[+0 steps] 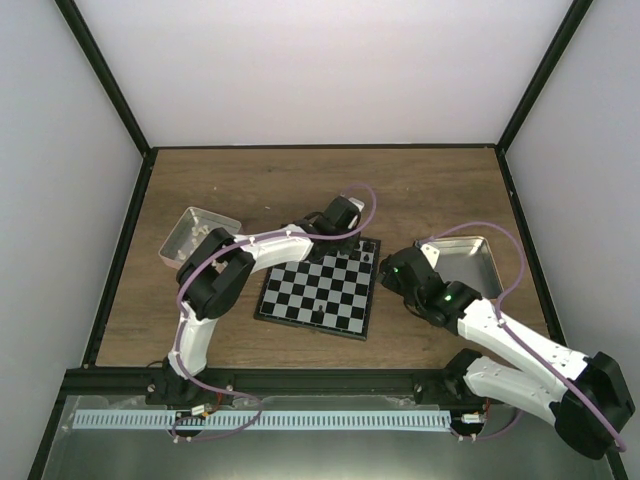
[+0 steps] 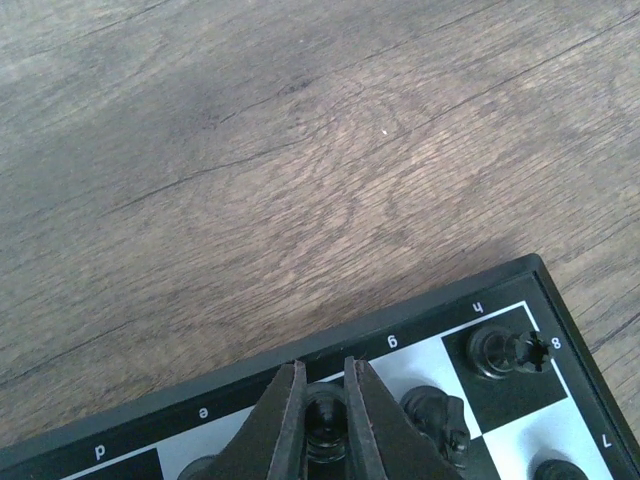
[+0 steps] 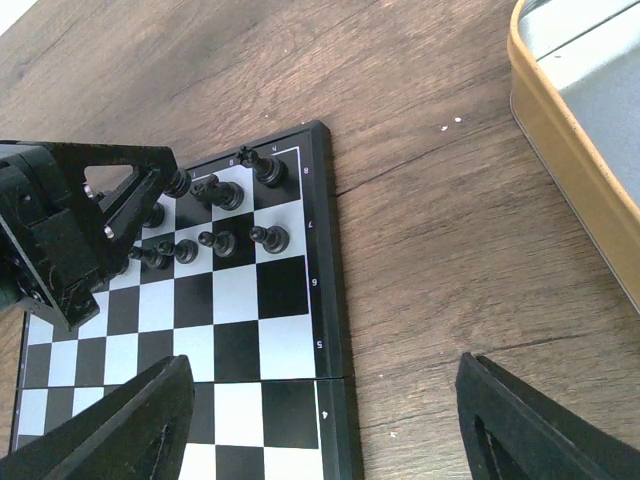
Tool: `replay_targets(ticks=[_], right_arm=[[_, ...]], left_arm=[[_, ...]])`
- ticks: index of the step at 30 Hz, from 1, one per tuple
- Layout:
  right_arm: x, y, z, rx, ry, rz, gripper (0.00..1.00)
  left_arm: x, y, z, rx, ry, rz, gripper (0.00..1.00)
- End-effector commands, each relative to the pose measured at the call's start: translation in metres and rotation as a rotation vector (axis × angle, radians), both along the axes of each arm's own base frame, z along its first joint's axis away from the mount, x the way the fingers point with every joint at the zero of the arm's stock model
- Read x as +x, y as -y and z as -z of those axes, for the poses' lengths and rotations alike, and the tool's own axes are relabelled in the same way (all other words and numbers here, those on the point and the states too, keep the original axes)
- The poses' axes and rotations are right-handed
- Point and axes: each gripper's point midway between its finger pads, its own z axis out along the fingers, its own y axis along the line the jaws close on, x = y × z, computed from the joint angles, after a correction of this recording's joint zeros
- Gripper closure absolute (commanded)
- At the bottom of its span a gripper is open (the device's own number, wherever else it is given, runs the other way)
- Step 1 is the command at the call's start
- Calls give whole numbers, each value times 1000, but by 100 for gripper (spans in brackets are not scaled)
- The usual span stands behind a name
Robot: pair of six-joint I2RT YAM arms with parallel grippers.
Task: Set up the chess pieces on the board
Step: Place the chess piece on the chessboard.
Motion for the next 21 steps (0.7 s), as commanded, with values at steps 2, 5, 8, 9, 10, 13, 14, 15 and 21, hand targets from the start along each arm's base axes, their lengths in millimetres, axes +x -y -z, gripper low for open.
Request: replay_targets(ticks=[2, 5, 8, 9, 10, 13, 14, 15, 21], right_arm=[[4, -1, -8, 11, 14, 15, 26], [4, -1, -9, 13, 15, 14, 26], [4, -1, -8, 13, 14, 15, 26], [4, -1, -8, 14, 15, 13, 26], [4, -1, -8, 13, 12, 13, 26], [4, -2, -8, 14, 13, 13, 26], [5, -2, -8, 16, 14, 12, 26], [5, -2, -8, 16, 13, 11, 26], [6, -4, -9, 19, 16, 7, 26]], left_arm=[[1, 4, 5, 16, 1, 21, 89], [2, 2, 8, 27, -1, 17, 89], [0, 2, 11, 29, -8, 22, 89], [0, 2, 11, 29, -9, 23, 89], [0, 2, 12, 32, -12, 23, 89], [-2, 0, 17, 40, -19, 21, 88], [-2, 0, 18, 41, -22, 22, 88], [-3, 0, 20, 44, -26, 22, 88], [-3, 0, 19, 44, -26, 23, 85]])
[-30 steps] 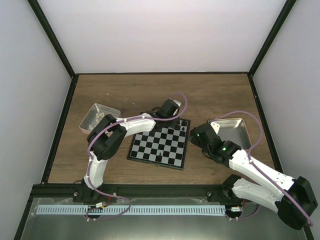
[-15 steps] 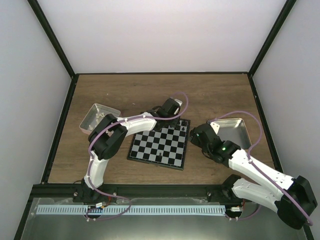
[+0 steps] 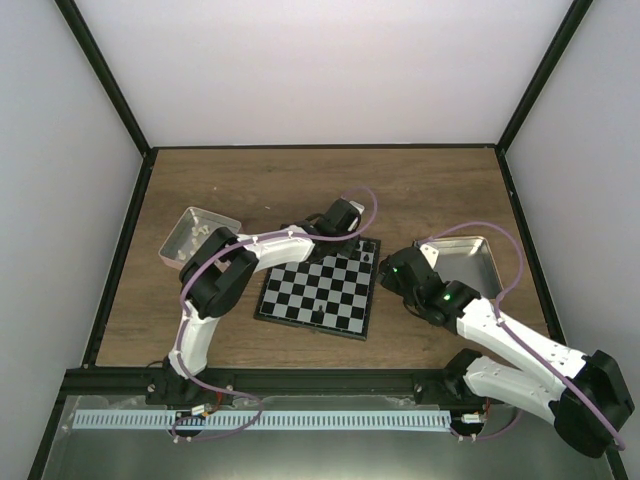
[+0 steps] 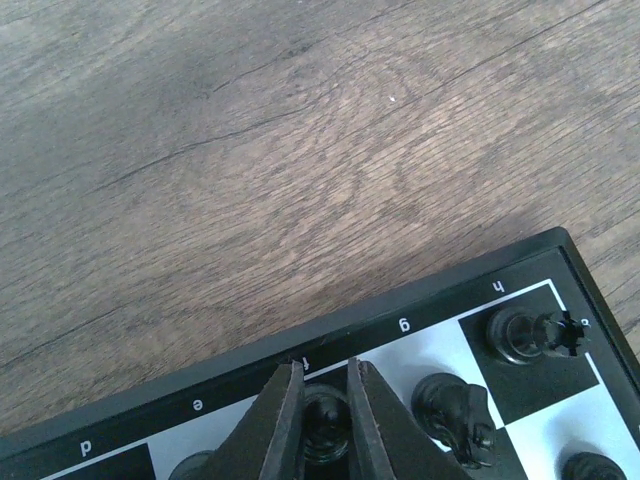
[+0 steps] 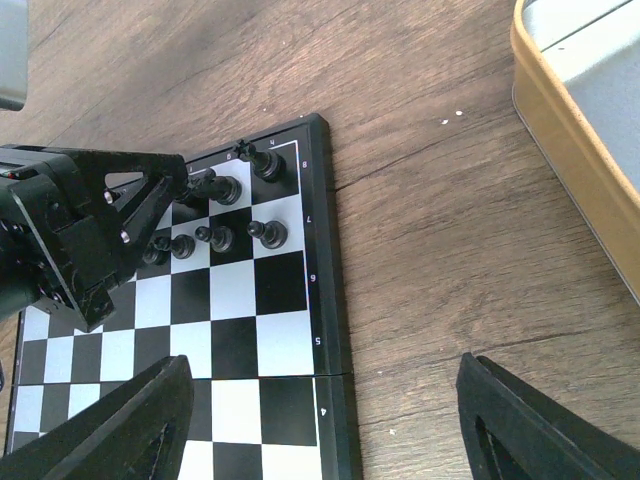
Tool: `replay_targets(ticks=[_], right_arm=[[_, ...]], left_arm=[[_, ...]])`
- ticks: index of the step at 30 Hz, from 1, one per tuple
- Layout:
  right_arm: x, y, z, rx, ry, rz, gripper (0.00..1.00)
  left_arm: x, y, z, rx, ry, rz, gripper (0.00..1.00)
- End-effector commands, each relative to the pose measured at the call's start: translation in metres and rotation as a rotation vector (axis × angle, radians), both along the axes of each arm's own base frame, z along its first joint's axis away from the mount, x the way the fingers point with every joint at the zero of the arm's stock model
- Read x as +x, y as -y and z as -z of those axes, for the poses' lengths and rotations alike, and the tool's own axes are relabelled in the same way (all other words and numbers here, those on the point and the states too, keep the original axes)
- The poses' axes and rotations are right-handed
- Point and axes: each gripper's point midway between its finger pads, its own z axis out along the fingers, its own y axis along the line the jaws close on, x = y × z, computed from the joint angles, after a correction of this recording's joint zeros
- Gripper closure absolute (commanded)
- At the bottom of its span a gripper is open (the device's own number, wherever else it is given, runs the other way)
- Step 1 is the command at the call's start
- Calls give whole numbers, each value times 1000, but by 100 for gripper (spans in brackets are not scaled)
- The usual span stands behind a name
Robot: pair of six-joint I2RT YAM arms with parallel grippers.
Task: Set up the chess pieces on the board
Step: Place the chess piece on the chessboard.
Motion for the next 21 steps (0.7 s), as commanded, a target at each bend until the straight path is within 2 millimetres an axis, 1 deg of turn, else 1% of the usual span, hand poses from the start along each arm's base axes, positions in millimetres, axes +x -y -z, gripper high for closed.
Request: replay_targets(ticks=[1, 2, 5, 8, 11, 15, 18, 19, 21], right_arm=[[6, -3, -12, 21, 27, 11, 26], [6, -3, -12, 20, 27, 13, 26], [7, -3, -12, 21, 29, 13, 26], [7, -4, -14, 27, 32, 12, 26], [7, -4, -15, 32, 35, 11, 26], [7, -5, -19, 38, 42, 7, 26], [8, -9, -21, 43, 50, -19, 26], [8, -12, -23, 45, 55, -38, 26], [9, -22, -29, 57, 72, -101, 25]], left_arm=[[0, 2, 4, 10, -7, 12, 85], [-1, 2, 5, 12, -10, 15, 85], [-3, 4, 0, 6, -13, 29, 81], [-3, 6, -14, -18, 0, 42, 78], [-4, 9, -33, -49, 22, 51, 75], [-4, 9, -63, -95, 55, 47, 73], [-5, 3, -85, -120, 85, 22, 71], [-6, 0, -97, -136, 103, 8, 70], [-9, -11, -113, -160, 125, -34, 68]])
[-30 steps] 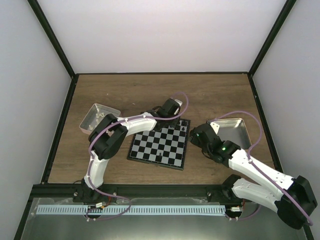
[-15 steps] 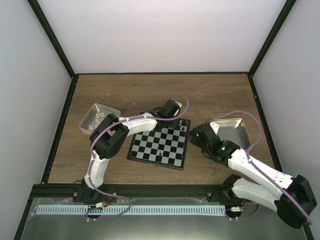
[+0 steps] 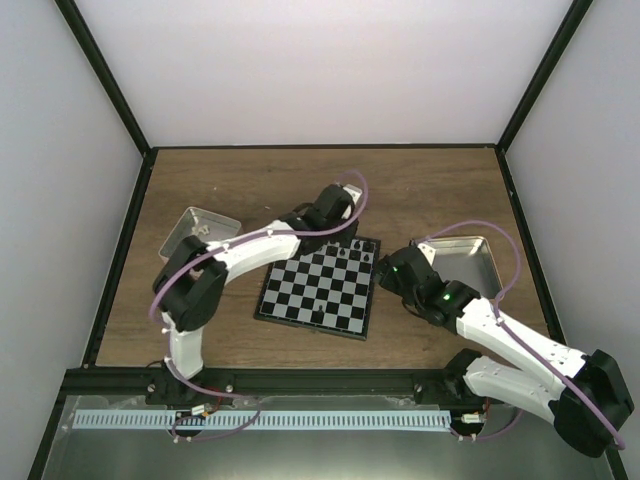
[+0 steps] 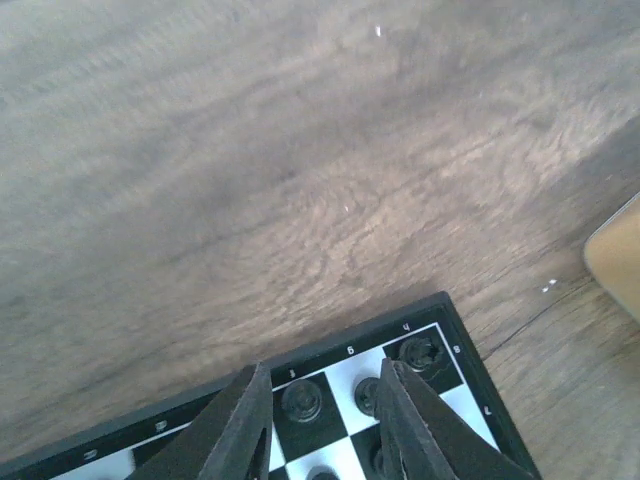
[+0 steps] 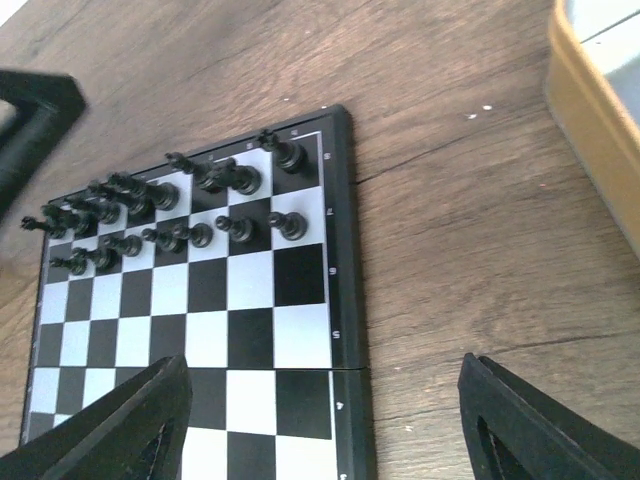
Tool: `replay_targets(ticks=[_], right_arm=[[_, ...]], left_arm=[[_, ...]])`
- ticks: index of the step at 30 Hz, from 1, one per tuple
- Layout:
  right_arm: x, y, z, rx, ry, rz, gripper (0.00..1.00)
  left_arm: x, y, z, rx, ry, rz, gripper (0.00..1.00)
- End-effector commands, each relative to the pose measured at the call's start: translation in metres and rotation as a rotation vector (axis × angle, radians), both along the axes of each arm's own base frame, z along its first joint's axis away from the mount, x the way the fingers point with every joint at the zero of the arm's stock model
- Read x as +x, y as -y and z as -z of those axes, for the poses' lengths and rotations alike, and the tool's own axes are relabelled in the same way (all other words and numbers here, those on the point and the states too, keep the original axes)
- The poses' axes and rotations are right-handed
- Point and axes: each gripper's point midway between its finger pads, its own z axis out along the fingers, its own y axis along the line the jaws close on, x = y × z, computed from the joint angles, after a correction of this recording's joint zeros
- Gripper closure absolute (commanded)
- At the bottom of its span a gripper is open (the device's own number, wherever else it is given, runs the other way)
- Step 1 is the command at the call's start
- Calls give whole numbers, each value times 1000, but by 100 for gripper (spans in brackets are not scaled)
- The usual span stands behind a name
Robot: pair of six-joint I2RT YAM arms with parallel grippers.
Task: Set up the chess pieces on the board
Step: Place the chess piece on the chessboard, then pick up the chess piece from the chessboard.
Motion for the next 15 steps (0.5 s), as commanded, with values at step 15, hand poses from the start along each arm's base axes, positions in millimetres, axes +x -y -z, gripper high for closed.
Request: replay_targets(ticks=[15], right_arm=[[-2, -88, -20, 90, 13, -371, 25]], left_arm=[[-66, -155, -170, -252, 348, -362, 41]])
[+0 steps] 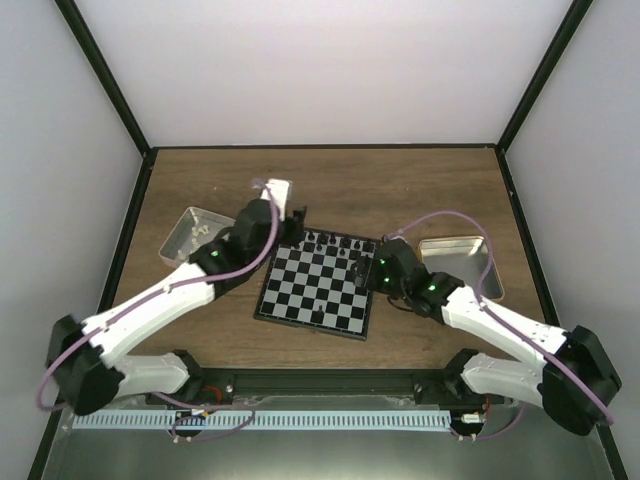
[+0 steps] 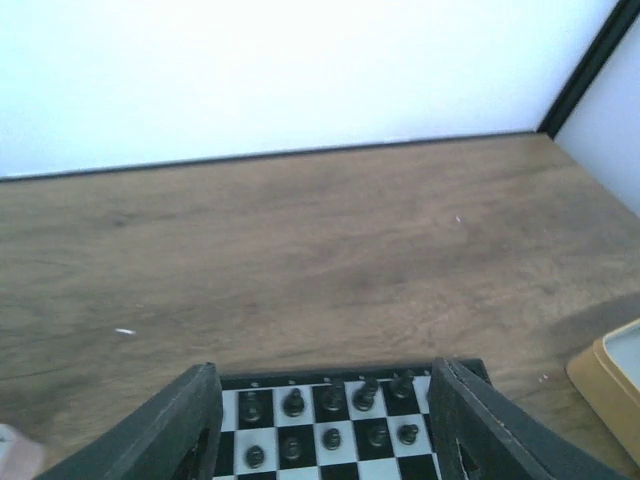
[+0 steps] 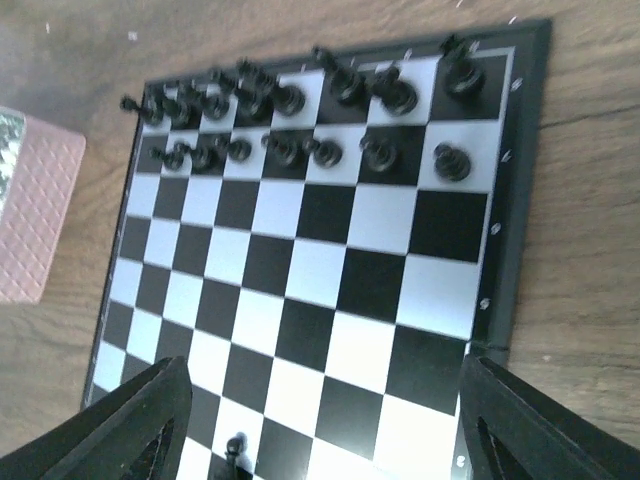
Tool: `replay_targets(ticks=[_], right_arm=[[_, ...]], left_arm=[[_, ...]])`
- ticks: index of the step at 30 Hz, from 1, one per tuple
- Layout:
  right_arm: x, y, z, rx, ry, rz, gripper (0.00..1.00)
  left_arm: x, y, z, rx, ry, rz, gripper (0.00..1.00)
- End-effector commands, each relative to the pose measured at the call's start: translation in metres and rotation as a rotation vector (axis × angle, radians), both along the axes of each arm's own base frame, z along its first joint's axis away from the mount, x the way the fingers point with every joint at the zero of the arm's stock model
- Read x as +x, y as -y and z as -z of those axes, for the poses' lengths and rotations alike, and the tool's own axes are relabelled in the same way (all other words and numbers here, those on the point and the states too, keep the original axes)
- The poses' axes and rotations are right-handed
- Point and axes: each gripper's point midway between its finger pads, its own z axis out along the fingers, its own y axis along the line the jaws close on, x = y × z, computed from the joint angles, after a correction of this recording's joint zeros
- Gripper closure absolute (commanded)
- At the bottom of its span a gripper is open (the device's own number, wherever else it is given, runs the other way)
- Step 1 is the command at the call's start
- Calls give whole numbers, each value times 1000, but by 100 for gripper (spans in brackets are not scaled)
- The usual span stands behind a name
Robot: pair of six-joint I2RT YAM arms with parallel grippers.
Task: Set up the chess pieces on the board
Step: Pick up the chess piece from the chessboard.
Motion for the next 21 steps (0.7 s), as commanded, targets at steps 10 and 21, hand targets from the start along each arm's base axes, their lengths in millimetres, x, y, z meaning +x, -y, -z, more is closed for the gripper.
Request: replay_targets(ticks=[10, 21], right_arm=[[-31, -66, 14, -152, -84, -142, 24], [-47, -89, 25, -240, -162, -227, 24]], left_arm=[[-50, -80, -52, -155, 116, -140, 31], [-88, -115, -34, -201, 70, -150, 25]])
